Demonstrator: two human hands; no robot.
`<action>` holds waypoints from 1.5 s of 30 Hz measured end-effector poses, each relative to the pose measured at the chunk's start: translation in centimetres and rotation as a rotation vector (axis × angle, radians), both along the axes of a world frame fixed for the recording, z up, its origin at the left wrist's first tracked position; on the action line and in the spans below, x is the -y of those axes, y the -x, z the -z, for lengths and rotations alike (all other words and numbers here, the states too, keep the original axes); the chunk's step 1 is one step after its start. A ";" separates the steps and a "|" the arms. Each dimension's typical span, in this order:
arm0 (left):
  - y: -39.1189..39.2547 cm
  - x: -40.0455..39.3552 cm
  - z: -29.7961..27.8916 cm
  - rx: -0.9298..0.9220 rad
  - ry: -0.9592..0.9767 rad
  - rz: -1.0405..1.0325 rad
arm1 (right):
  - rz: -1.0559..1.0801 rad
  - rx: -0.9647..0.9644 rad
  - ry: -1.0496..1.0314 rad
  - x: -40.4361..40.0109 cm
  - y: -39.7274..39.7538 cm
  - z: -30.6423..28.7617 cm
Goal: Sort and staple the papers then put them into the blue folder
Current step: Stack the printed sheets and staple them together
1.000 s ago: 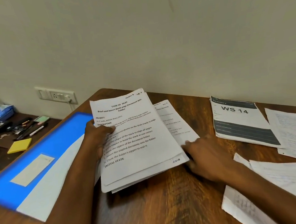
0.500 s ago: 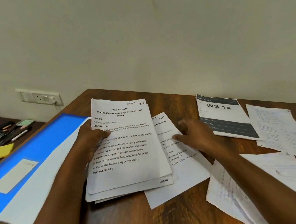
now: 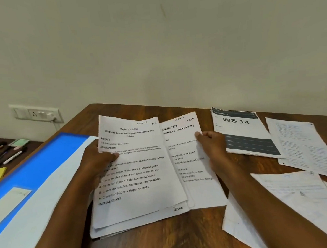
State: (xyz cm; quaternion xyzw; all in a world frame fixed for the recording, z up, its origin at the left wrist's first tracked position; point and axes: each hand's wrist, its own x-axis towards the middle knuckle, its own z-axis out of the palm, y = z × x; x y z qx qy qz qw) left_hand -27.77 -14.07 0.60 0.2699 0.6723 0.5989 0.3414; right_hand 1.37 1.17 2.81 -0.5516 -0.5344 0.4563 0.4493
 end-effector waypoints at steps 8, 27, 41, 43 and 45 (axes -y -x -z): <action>-0.3 1.0 -0.6 0.047 -0.021 0.015 | -0.005 -0.170 0.077 0.4 -1.2 0.4; -8.5 0.3 -1.2 0.091 -0.199 0.170 | 0.038 -0.252 -0.074 8.3 -1.2 -0.5; -12.9 2.9 -8.5 -0.253 -0.537 0.082 | 0.031 -0.063 -0.600 11.4 -3.7 -7.3; -14.2 4.5 -10.7 -0.310 -0.613 0.024 | 0.055 -0.120 -0.709 12.3 -4.5 -9.0; -15.3 5.9 -12.0 -0.357 -0.670 -0.006 | 0.061 -0.189 -0.785 13.3 -5.1 -10.0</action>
